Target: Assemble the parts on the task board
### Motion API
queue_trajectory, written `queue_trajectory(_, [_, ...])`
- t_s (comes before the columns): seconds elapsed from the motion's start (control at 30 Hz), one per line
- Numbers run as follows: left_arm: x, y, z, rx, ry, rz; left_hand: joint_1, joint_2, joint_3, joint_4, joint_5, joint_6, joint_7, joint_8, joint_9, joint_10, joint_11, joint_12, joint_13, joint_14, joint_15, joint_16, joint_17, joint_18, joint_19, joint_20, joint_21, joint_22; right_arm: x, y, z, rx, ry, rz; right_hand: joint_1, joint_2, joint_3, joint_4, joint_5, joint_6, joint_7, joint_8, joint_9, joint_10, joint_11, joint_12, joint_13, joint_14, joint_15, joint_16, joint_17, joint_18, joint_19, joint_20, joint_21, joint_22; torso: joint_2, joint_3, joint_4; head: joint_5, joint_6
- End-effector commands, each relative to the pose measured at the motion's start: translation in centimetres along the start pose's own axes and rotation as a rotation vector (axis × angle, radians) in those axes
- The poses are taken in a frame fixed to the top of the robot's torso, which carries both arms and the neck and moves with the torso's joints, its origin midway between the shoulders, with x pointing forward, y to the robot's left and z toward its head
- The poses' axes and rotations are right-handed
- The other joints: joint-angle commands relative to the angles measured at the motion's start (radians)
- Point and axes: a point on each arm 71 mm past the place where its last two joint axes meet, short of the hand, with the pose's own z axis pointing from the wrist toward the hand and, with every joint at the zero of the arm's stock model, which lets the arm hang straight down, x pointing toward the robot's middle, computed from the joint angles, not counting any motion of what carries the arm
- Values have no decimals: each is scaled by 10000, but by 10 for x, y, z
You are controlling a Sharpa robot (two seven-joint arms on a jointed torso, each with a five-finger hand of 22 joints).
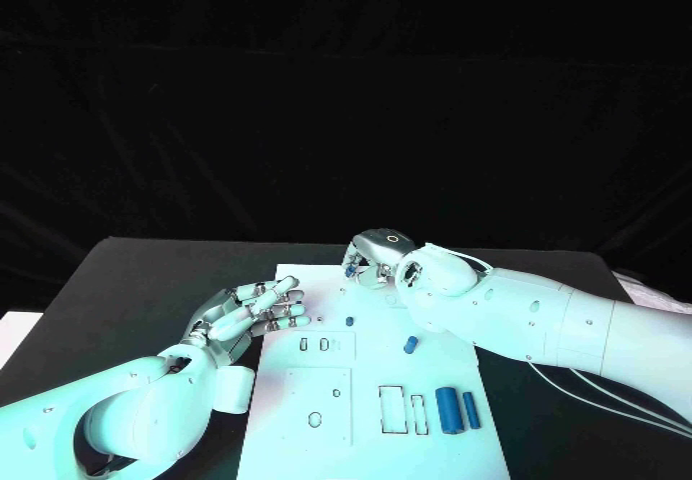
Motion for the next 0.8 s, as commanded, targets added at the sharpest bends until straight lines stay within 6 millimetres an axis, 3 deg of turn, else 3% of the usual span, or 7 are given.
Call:
queue_trajectory(0.03, [3, -1, 0, 32, 256, -113, -22, 65, -15, -57, -16, 14, 31, -59, -2, 6, 39, -1, 4, 77, 16, 25, 20, 182, 66, 7, 61, 14, 2, 1, 2, 17, 90, -204, -38, -50, 345, 312, 37, -53, 39, -29, 17, 67, -163, 34, 22, 123, 15, 15, -11, -64, -88, 2, 59, -9, 11, 0, 5, 0, -17])
queue_trajectory(0.4, [3, -2, 0, 37, 256, -108, -22, 65, -15, -57, -16, 14, 31, -59, -2, 6, 39, -1, 4, 77, 16, 25, 20, 182, 66, 7, 61, 14, 6, -1, 3, 165, 519, -315, -94, -117, 359, 377, 32, -50, 40, -40, 21, 46, -156, 42, 26, 102, 26, -17, -71, -55, -127, 17, 57, -36, 22, -14, 2, -9, -37])
queue_trajectory(0.67, [4, -2, 0, 44, 272, -109, -21, 65, -20, -66, -17, 10, 33, -65, -3, -1, 41, -8, 3, 69, 19, 18, 28, 179, 68, 7, 58, 14, 6, -3, 4, 377, 486, -445, -173, -342, 447, 500, 35, -292, 132, -182, -32, -288, -59, 13, 3, -70, 95, -419, -615, 29, -430, 72, -175, -473, 30, -24, 20, -34, -28])
queue_trajectory(0.73, [4, -2, 0, 42, 279, -111, -21, 66, -21, -69, -17, 9, 34, -67, -3, -2, 42, -10, 3, 65, 20, 14, 29, 178, 67, 7, 56, 13, 6, -4, 5, 428, 426, -464, -239, -464, 456, 551, 27, -512, 211, -230, -85, -508, 13, 2, -8, -115, 144, -535, -770, 61, -553, 106, -284, -668, 36, -25, 27, -42, -25])
queue_trajectory(0.8, [4, -2, 0, 41, 277, -110, -21, 66, -21, -69, -17, 9, 34, -67, -3, -2, 42, -10, 3, 65, 20, 14, 29, 178, 67, 7, 56, 13, 5, -4, 5, 441, 304, -461, -347, -741, 413, 636, 20, -1138, 334, -238, -202, -1181, 174, -1, -8, -308, 254, -1026, -1393, 170, -971, 217, -700, -1360, 38, -22, 27, -35, -20])
